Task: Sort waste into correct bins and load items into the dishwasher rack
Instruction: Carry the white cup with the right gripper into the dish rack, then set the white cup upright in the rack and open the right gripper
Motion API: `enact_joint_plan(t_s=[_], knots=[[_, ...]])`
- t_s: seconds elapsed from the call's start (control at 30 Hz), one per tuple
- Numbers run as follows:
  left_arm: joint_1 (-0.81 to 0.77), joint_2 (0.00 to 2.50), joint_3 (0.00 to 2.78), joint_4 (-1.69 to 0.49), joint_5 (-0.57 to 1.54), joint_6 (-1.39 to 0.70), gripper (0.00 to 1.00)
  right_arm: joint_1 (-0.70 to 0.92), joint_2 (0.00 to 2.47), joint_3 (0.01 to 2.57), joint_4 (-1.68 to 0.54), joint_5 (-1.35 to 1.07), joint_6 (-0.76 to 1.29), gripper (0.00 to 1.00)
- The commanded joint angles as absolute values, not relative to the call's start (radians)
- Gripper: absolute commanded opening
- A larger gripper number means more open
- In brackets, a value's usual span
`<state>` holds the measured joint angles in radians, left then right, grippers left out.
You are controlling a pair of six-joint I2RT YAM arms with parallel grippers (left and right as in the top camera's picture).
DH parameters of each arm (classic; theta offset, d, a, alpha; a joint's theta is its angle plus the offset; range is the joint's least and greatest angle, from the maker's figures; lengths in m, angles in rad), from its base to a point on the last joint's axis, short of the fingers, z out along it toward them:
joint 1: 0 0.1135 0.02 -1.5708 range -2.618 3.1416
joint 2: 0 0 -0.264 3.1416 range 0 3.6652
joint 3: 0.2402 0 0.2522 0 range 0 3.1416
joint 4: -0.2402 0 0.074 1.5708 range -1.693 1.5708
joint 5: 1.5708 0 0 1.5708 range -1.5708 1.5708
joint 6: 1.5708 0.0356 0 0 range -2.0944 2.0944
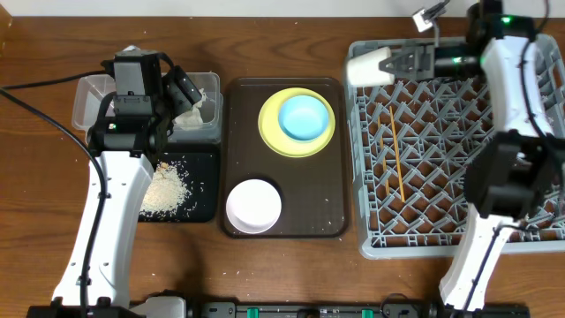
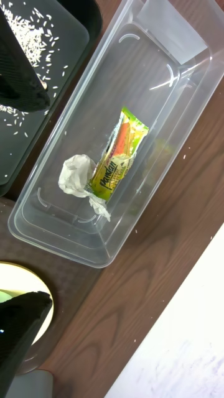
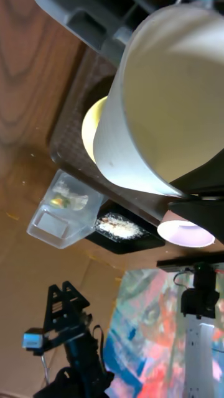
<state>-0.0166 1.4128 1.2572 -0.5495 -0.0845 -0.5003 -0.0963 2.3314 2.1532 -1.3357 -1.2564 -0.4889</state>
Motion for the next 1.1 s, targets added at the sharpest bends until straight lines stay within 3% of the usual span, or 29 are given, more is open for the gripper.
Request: enact_joint_plan(t_s=[0.0, 0.2, 0.5, 1.07], knots=[[-0.012, 1.418, 1.272, -0.549, -0.090, -0.498, 0.95, -0.086, 2.403, 2.150, -1.322, -1.373, -0.514, 0.01], [-0.012, 1.418, 1.272, -0.549, -0.090, -0.498, 0.95, -0.086, 2.450, 2.150, -1.335, -1.379, -0.567, 0.01], [-0.012, 1.418, 1.272, -0.549, -0.090, -0.498, 0.95, -0.089, 2.450, 2.150, -1.397, -1.060, -0.567, 0.01], [-0.012, 1.418, 1.272, -0.549, -0.089, -0.498, 0.95, -0.139, 2.448, 2.154, -1.519, -0.845, -0.566, 0.05]])
